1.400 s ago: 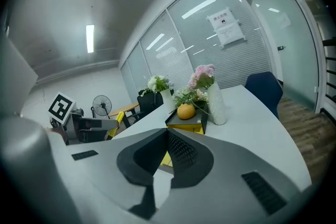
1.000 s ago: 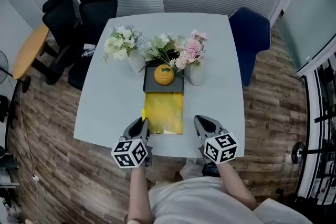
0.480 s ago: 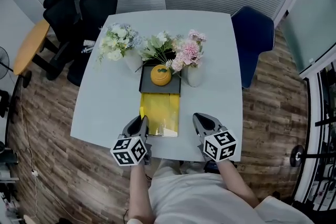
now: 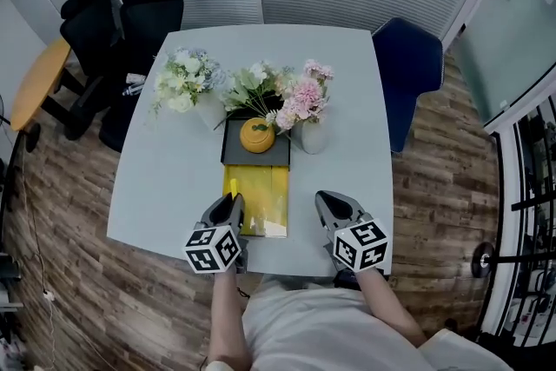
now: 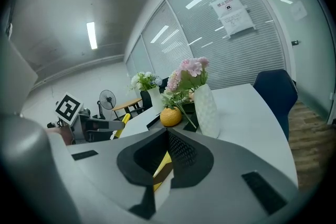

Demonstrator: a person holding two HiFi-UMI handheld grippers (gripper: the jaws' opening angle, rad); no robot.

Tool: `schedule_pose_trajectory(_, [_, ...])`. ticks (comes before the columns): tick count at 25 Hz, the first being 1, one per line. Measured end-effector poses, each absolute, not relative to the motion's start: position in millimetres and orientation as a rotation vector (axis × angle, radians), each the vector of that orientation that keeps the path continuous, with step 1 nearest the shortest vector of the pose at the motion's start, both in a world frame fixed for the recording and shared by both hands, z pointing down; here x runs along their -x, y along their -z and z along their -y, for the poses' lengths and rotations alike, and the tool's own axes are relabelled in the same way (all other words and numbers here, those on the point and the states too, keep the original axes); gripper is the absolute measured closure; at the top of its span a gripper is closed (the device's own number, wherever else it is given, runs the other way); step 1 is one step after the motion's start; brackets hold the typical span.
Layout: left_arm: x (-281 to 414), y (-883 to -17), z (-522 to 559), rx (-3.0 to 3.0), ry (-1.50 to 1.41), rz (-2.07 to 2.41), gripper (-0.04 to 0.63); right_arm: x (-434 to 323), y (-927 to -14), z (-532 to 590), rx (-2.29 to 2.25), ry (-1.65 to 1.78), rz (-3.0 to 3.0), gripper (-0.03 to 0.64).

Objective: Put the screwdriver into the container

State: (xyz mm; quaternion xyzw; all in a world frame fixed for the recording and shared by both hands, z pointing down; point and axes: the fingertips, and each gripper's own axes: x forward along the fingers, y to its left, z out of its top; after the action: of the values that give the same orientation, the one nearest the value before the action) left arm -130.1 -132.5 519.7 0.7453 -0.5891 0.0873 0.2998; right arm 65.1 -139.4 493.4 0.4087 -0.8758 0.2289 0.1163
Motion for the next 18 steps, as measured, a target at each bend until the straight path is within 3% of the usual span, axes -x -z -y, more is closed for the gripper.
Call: schedule_pose_trajectory(18, [124.5, -568.9, 167.7, -1.929, -0.316, 1.459, 0.528, -62.6, -523.5, 170.2, -1.214, -0.743, 2.483, 0.601])
